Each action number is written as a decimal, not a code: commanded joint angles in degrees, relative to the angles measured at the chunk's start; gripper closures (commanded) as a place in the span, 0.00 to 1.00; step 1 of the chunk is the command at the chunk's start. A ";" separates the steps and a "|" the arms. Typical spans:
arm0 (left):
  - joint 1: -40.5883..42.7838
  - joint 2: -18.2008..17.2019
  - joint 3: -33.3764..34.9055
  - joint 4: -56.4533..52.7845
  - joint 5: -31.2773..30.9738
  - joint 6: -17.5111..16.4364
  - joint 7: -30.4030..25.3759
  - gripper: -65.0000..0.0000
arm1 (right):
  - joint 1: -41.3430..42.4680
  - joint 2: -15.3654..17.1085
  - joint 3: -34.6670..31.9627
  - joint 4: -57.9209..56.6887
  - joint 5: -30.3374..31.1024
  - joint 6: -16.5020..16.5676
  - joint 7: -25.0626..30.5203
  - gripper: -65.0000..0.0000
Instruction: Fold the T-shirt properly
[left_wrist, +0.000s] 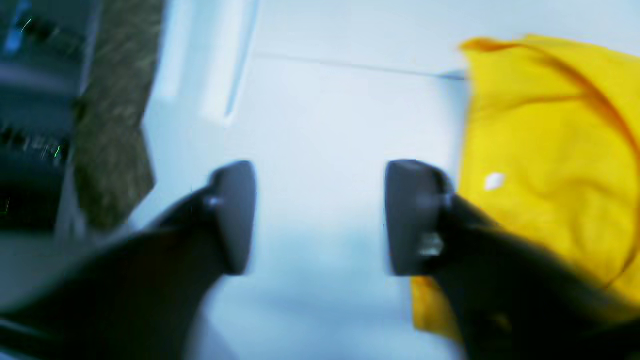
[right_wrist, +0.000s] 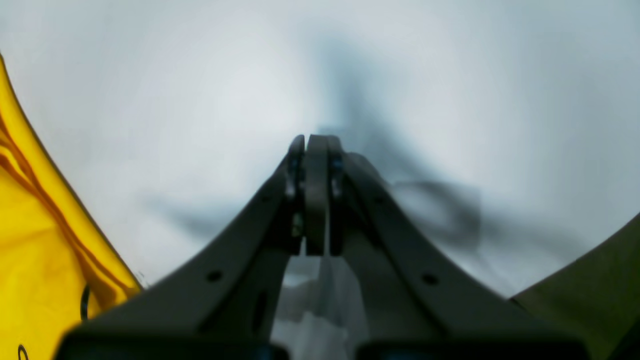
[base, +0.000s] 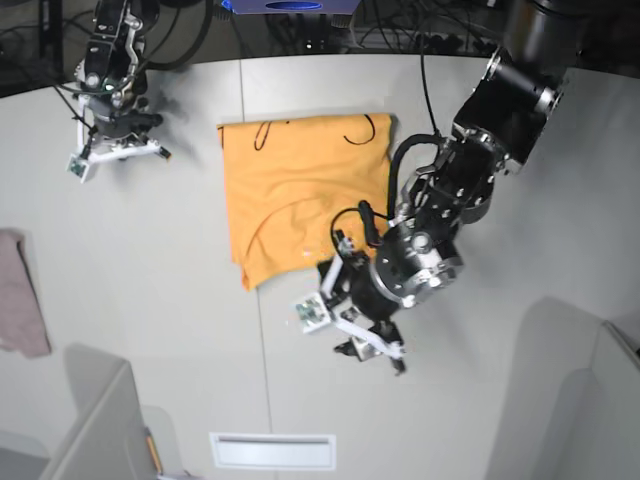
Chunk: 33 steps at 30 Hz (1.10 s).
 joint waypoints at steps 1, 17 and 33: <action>1.58 0.02 -3.35 2.95 -0.30 0.43 -0.52 0.68 | -0.74 0.41 0.17 1.03 -0.30 0.66 3.22 1.00; 46.24 -4.99 -46.51 8.40 -13.39 0.43 -44.04 1.00 | -21.22 -1.18 0.61 1.03 -12.87 21.68 41.99 1.00; 69.98 -5.16 -44.67 -21.05 -13.13 0.43 -88.26 1.00 | -43.99 -2.58 -5.02 -5.74 -13.14 21.50 62.56 1.00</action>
